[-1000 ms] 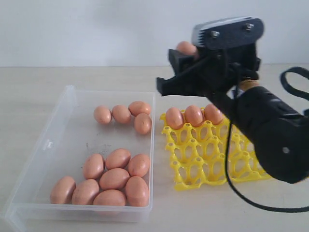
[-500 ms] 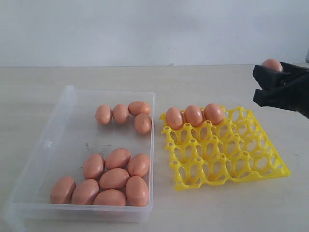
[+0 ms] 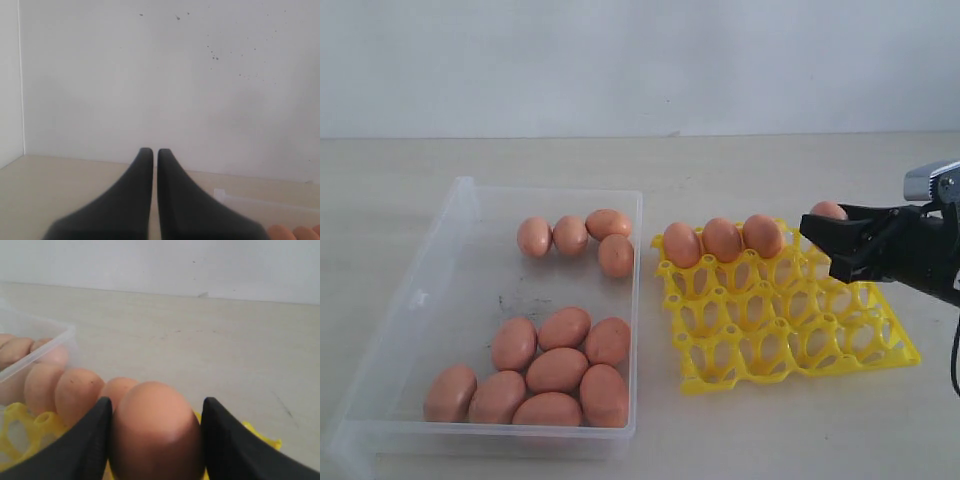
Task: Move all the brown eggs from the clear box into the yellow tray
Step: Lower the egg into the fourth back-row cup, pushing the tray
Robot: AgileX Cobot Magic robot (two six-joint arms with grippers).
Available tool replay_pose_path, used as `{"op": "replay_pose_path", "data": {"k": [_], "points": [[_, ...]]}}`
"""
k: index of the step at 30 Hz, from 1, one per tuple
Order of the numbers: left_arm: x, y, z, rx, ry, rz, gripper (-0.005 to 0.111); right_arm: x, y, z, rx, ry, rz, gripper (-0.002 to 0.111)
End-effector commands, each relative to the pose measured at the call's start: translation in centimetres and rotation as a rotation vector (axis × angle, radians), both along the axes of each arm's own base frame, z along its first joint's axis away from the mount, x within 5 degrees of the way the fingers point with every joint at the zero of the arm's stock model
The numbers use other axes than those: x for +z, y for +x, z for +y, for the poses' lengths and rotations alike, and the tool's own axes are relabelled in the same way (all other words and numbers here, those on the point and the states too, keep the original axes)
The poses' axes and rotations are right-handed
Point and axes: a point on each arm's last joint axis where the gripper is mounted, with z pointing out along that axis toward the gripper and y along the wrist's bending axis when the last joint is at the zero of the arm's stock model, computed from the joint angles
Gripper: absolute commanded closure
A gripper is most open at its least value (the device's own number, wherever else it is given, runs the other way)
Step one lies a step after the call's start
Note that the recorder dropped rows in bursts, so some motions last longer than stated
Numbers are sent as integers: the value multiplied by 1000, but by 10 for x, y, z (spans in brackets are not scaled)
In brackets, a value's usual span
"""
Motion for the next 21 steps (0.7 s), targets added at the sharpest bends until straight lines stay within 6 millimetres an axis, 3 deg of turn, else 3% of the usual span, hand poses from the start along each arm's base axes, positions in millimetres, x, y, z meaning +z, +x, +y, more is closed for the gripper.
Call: {"op": "replay_pose_path", "data": {"k": [1,21], "points": [[0,0,0,-1,9,1,103,-8,13,-3,7,20,-9,108],[0,0,0,-1,9,1,103,-2,39,-2,57,46,-45,108]]}}
